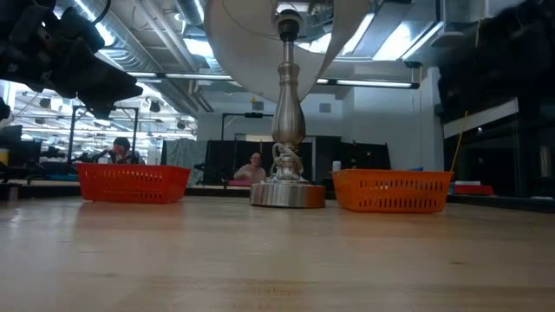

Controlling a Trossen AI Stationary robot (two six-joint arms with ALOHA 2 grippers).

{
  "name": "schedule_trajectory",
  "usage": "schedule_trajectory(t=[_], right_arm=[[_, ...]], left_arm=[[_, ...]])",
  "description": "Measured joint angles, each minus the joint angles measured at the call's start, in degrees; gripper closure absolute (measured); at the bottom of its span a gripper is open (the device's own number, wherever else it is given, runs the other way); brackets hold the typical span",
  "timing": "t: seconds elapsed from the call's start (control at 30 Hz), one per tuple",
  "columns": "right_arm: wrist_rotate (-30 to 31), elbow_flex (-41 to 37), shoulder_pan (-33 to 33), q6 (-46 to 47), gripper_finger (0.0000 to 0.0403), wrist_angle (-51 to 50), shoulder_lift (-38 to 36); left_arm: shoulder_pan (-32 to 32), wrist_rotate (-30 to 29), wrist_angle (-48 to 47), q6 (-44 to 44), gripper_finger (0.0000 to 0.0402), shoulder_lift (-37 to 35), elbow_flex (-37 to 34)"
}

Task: Pick & Place School Supplies
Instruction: Return to Home Position

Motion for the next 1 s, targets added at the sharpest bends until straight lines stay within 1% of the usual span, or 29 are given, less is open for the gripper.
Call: schedule_trajectory(t=[0.03,0.07,0.27,0.33,0.43,0.57,0.7,0.83,1.0], right_arm=[[0.1,-1.4,0.0,0.3,0.0211,-0.1,-1.5],[0.2,-1.8,0.0,0.1,0.0211,-2.8,-3.0],[0.8,-1.5,0.0,-1.5,0.0211,-8.1,-9.2],[2.3,-1.5,0.0,-1.5,0.0211,-11.2,-11.1],[3.3,-1.5,0.0,2.5,0.0211,-15.7,-13.9],[2.2,-1.6,0.0,9.3,0.0211,-15.1,-18.6],[2.2,-1.6,0.0,8.6,0.0211,-15.2,-22.7],[2.0,-1.5,0.6,8.4,0.0211,-13.5,-22.7],[2.8,-1.5,1.0,8.3,0.0211,-13.7,-22.7]], left_arm=[[0.0,0.0,0.0,0.0,0.0295,0.0,0.0],[0.0,0.0,0.0,0.0,0.0295,0.0,0.0],[0.0,0.0,0.0,0.0,0.0299,0.0,0.0],[0.0,0.0,0.0,0.0,0.0299,0.0,0.0],[0.0,0.0,0.0,0.0,0.0299,0.0,0.0],[0.0,0.0,0.0,0.0,0.0297,0.0,0.0],[0.0,0.0,0.0,0.0,0.0295,0.0,0.0],[0.0,0.0,0.0,0.0,0.0298,0.0,0.0],[0.0,0.0,0.0,0.0,0.0299,0.0,0.0]])
